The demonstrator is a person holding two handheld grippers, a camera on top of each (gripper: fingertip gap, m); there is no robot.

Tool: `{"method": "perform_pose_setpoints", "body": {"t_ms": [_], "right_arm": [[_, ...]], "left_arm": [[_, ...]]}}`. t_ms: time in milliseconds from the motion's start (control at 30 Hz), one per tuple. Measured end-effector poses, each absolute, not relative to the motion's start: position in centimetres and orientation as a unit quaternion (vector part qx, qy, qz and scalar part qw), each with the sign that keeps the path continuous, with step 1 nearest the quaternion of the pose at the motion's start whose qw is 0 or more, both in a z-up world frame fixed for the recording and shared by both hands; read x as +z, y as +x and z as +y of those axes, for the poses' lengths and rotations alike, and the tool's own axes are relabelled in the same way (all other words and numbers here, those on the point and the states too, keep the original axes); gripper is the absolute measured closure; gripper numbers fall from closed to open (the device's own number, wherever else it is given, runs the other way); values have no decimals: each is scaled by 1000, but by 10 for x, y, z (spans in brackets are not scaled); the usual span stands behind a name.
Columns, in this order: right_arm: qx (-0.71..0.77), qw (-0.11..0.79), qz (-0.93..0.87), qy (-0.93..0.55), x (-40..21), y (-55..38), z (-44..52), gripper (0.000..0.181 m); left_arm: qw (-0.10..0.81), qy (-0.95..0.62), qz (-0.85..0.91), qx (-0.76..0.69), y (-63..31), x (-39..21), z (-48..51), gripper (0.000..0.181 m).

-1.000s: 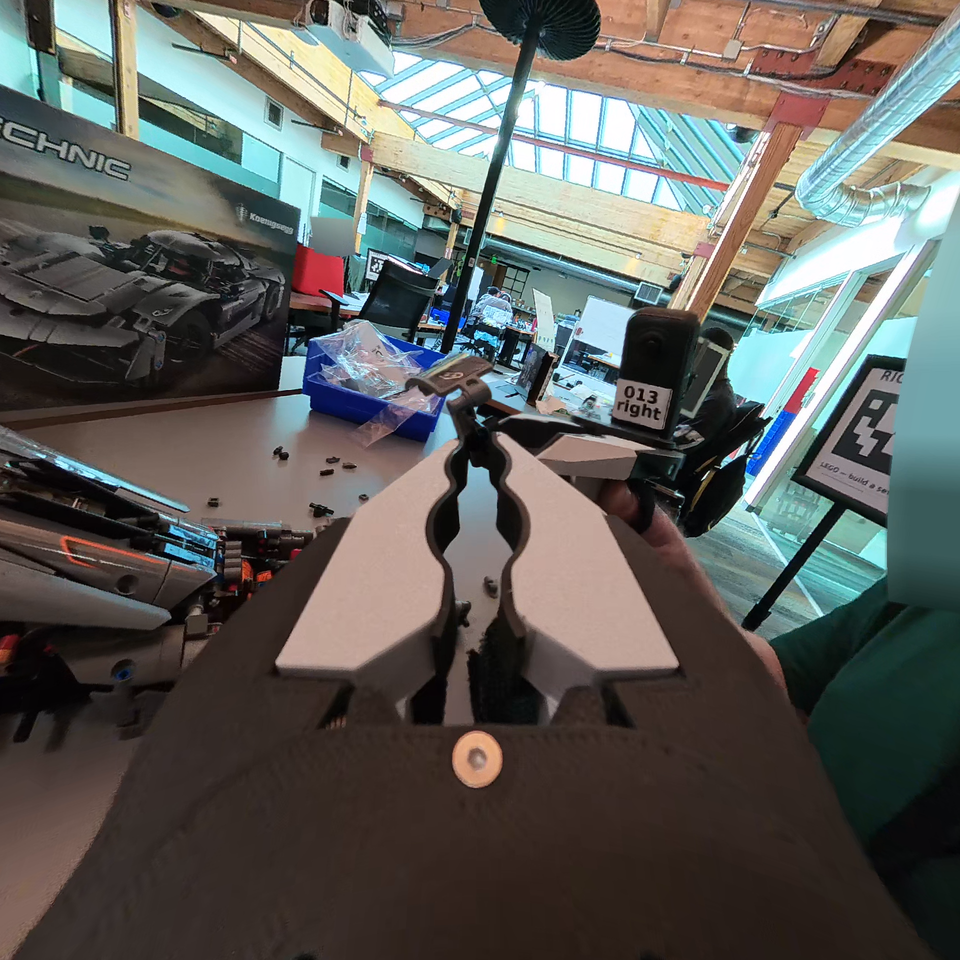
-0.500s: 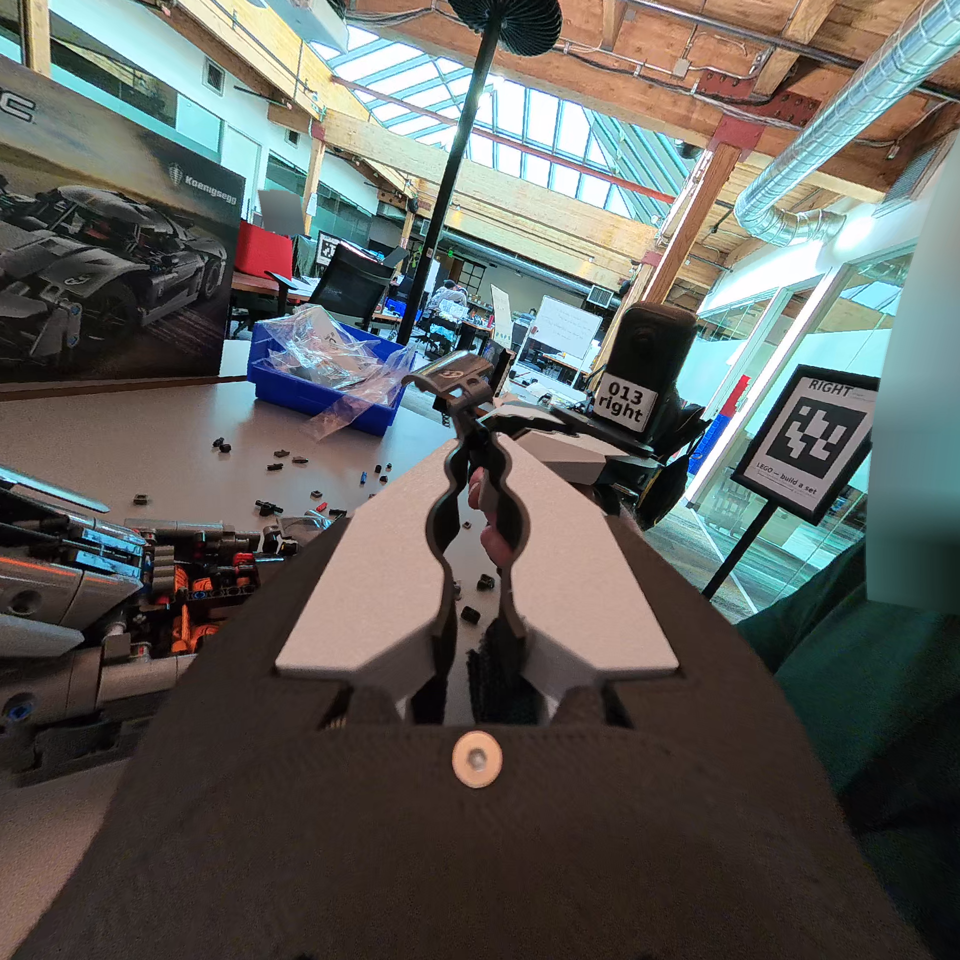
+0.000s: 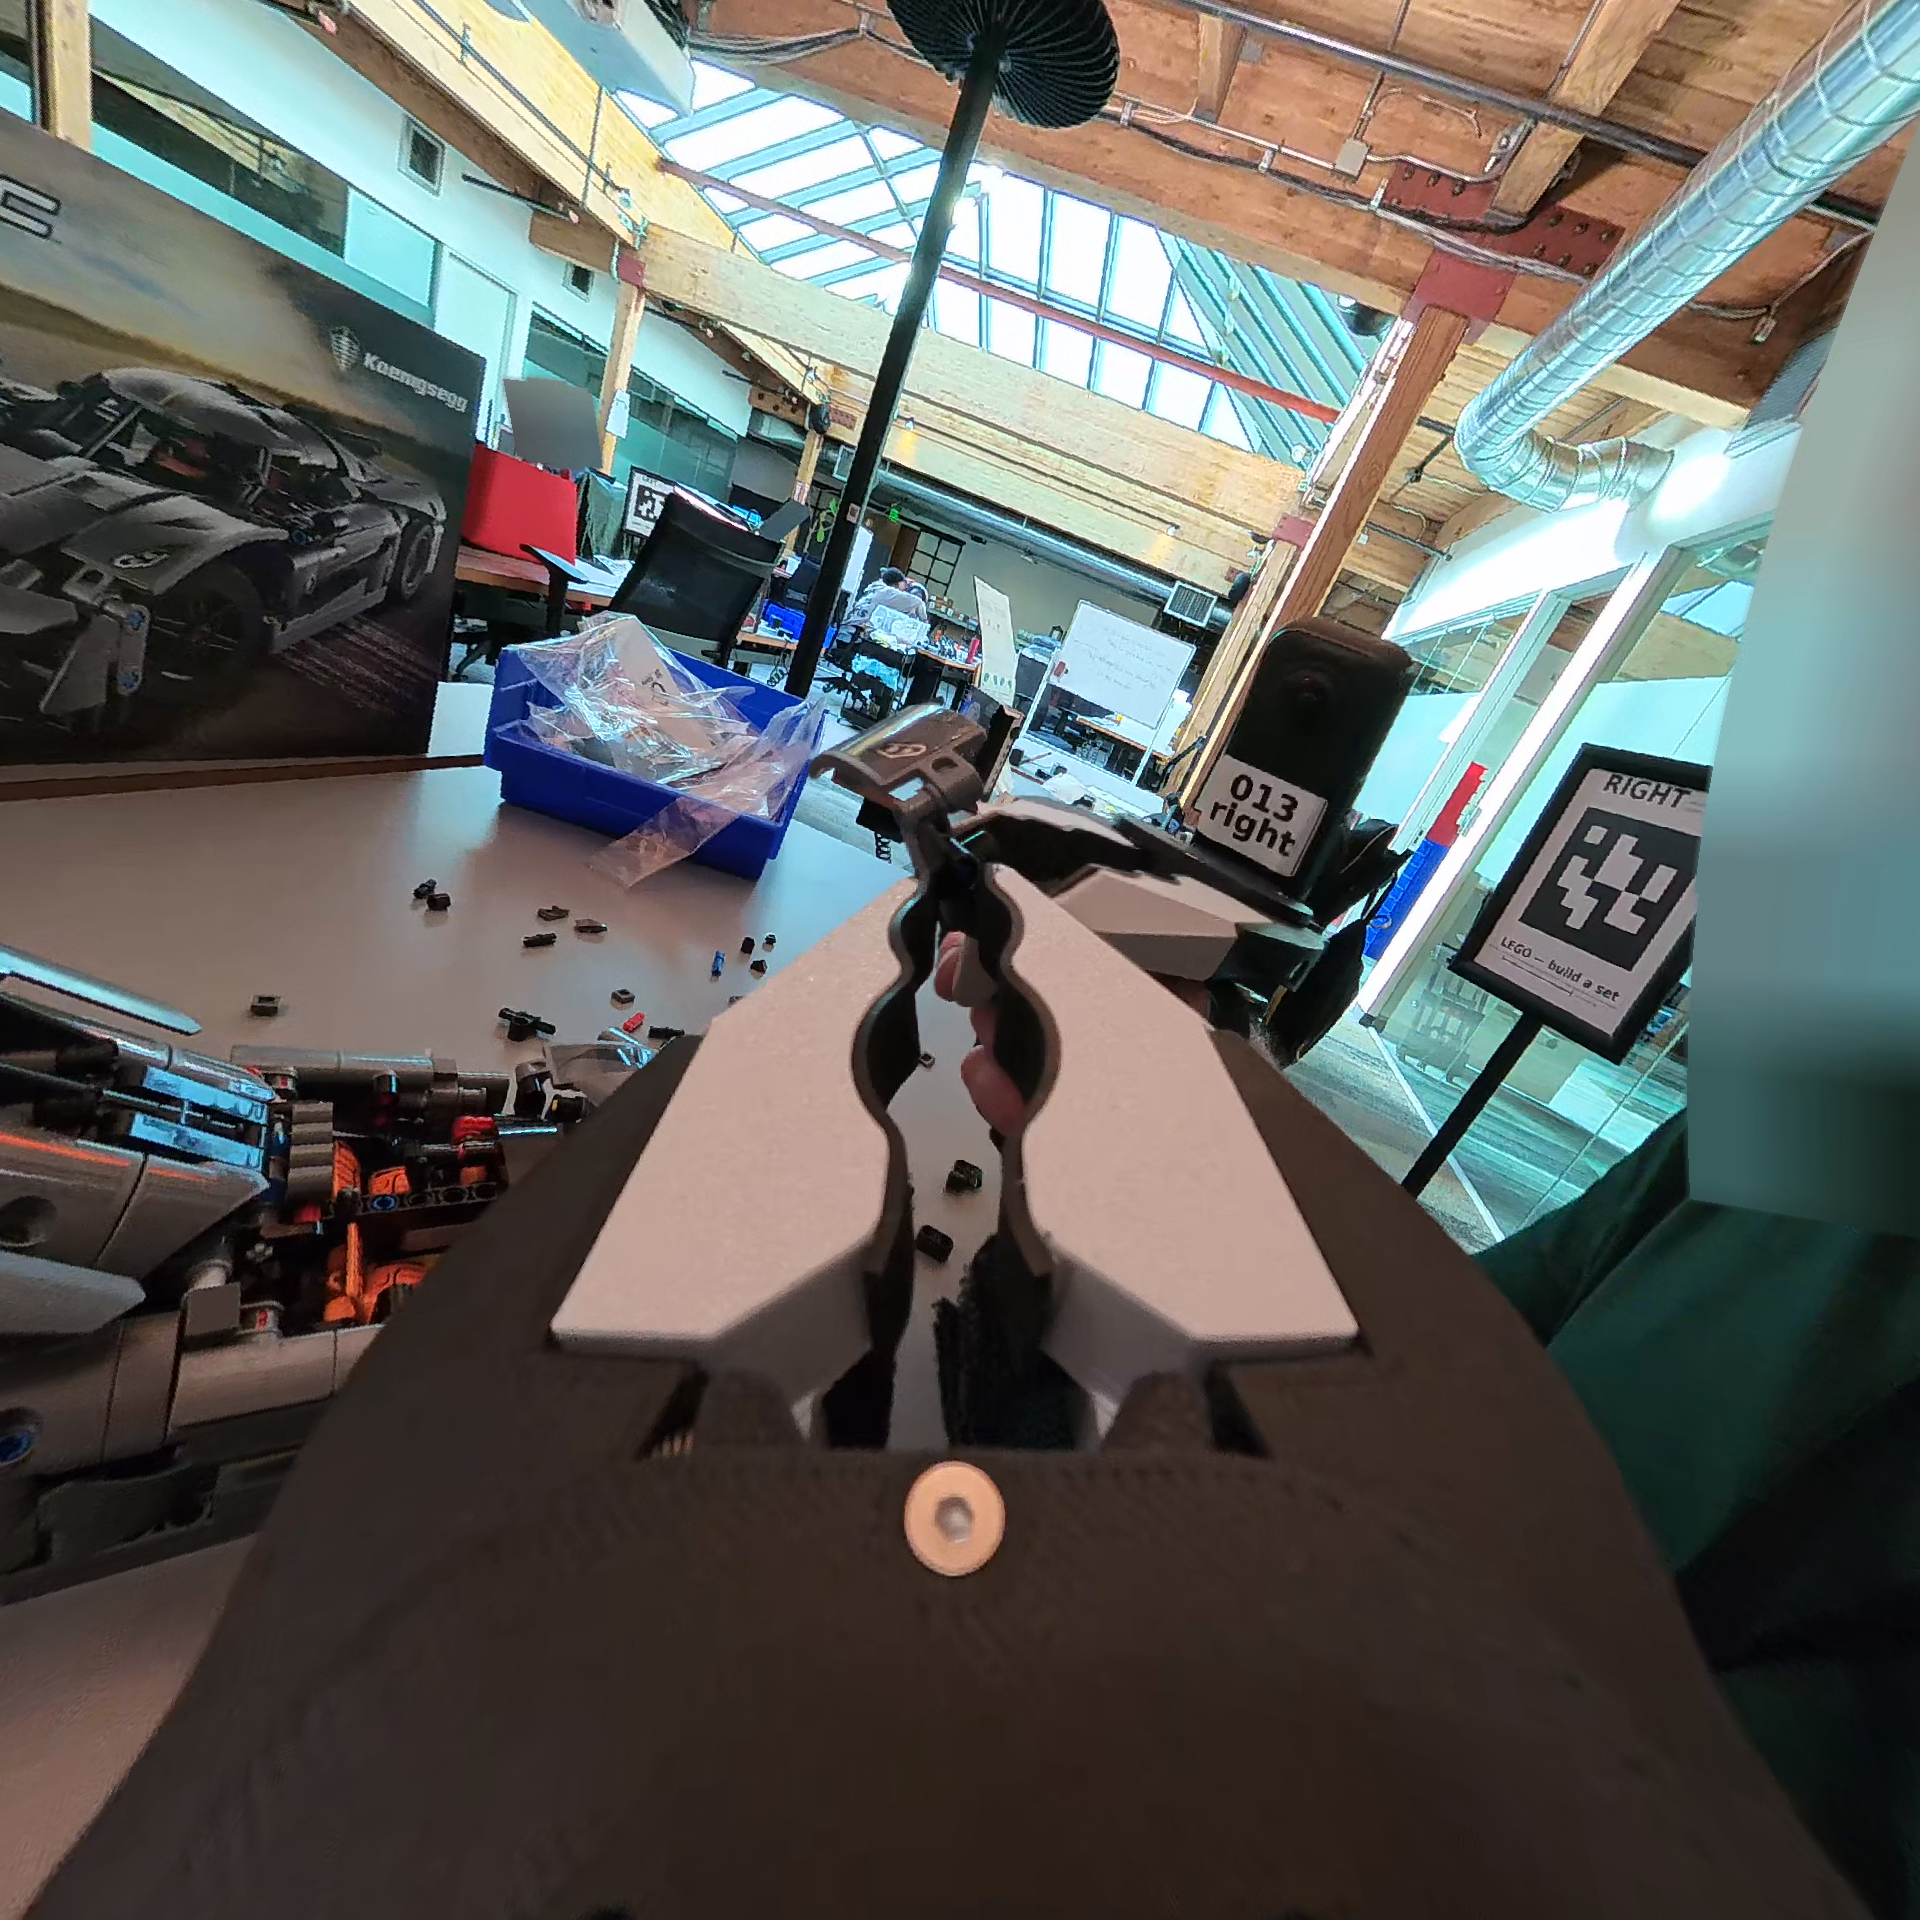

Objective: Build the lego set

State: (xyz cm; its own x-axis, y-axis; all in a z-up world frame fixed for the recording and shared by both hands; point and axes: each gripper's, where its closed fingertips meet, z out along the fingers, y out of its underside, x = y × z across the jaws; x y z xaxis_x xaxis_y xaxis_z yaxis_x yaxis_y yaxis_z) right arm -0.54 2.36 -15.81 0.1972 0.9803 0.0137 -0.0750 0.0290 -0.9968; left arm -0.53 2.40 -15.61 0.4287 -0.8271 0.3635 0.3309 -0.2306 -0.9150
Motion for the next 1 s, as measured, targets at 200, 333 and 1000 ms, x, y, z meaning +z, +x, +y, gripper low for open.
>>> {"method": "perform_pose_setpoints", "body": {"t_ms": [200, 333, 1000], "right_arm": [[468, 553, -435, -535, -164, -3, 27, 172], [467, 556, -427, -538, -164, -2, 29, 174], [496, 555, -386, -545, -160, 5, 36, 169]], "left_arm": [[591, -610, 195, -491, -4, -156, 27, 176], [600, -613, 195, -476, -2, -156, 27, 176], [635, -619, 183, -423, -4, -155, 33, 176]]}}
